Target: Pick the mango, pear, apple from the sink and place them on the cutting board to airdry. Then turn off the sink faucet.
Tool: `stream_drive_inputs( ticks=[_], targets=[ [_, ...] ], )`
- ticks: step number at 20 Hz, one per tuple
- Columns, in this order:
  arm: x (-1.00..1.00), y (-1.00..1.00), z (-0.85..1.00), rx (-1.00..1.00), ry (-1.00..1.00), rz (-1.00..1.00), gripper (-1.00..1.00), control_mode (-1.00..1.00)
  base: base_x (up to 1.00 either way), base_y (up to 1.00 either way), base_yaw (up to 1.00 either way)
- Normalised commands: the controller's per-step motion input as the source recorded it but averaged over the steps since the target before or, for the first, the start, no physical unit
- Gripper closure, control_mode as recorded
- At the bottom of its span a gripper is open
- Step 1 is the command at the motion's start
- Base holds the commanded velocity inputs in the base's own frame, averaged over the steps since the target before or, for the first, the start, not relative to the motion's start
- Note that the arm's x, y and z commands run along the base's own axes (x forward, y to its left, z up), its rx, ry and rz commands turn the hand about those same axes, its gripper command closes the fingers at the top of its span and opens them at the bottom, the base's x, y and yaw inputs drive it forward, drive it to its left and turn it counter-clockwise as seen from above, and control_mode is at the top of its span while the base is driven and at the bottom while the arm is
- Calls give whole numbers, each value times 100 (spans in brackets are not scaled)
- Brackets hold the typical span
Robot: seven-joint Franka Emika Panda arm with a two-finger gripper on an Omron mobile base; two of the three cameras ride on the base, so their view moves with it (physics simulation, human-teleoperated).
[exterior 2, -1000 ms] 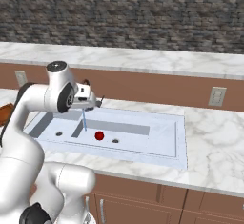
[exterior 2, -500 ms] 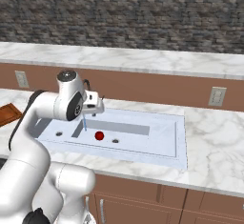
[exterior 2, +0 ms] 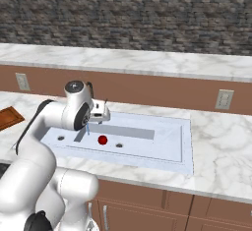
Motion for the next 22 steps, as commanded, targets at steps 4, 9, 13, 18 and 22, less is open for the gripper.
stream_drive_inputs(
  ticks=[4, 9, 13, 18, 22],
  targets=[
    [26, 0, -23, 2, 0, 0, -100, -100, 0, 0, 0],
    [24, 0, -21, 0, 0, 0, -100, -100, 0, 0, 0],
    [21, 0, -17, 0, 0, 0, -100, -100, 0, 0, 0],
    [23, 0, -19, 0, 0, 0, -100, -100, 0, 0, 0],
    [24, 0, -17, 0, 0, 0, -100, -100, 0, 0, 0]
  ],
)
